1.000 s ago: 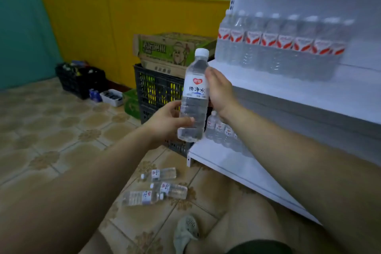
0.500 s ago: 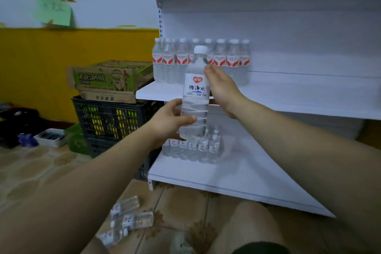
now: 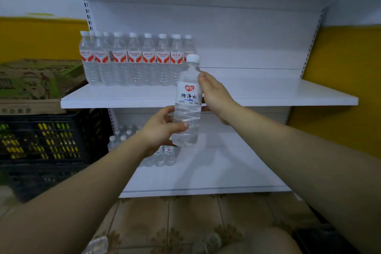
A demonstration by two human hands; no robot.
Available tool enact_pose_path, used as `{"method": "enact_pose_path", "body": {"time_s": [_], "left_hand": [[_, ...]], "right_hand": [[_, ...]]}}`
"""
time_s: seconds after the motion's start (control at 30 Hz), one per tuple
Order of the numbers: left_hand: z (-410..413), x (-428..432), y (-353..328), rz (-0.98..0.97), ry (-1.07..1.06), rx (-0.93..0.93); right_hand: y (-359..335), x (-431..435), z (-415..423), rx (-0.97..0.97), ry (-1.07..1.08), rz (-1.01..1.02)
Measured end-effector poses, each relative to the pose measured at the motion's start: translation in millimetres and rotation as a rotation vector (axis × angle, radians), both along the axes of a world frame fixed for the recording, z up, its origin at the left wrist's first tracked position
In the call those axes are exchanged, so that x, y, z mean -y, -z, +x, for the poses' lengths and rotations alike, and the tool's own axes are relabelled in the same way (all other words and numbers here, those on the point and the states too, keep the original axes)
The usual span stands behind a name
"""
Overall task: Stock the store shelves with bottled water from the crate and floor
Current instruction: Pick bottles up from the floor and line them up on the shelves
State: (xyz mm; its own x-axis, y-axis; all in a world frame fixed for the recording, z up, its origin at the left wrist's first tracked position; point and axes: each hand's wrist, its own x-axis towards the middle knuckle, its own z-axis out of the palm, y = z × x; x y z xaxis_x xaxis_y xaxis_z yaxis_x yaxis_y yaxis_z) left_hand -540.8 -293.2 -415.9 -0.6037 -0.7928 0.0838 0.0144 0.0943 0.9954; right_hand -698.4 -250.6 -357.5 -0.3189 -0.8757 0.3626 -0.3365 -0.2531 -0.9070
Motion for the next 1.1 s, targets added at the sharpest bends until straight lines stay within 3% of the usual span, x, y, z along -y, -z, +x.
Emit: {"method": "enact_pose_path", "body": {"time_s": [0.27,0.63,0.9,1.1], "left_hand": [[1.2,14.3,25.1,0.001,0.005,0.09],[89.3,94.3,150.7,0.308,-0.185,0.203],[155.4,206.4,264.4,0.309,-0.406,0.536],[172.3,288.9,375.6,0.06,-0.255,0.994]], "right_hand": [[27.2,7.8,-3.1,-0.142,-0.012,0.203],[165.6,125.5,70.5,0.041,-0.149,0.392],[277.6,247.3,115.4,-0.103,-0.196,0.45],[379.0,333.7,138.5,-0.133,-0.191,0.468]]}}
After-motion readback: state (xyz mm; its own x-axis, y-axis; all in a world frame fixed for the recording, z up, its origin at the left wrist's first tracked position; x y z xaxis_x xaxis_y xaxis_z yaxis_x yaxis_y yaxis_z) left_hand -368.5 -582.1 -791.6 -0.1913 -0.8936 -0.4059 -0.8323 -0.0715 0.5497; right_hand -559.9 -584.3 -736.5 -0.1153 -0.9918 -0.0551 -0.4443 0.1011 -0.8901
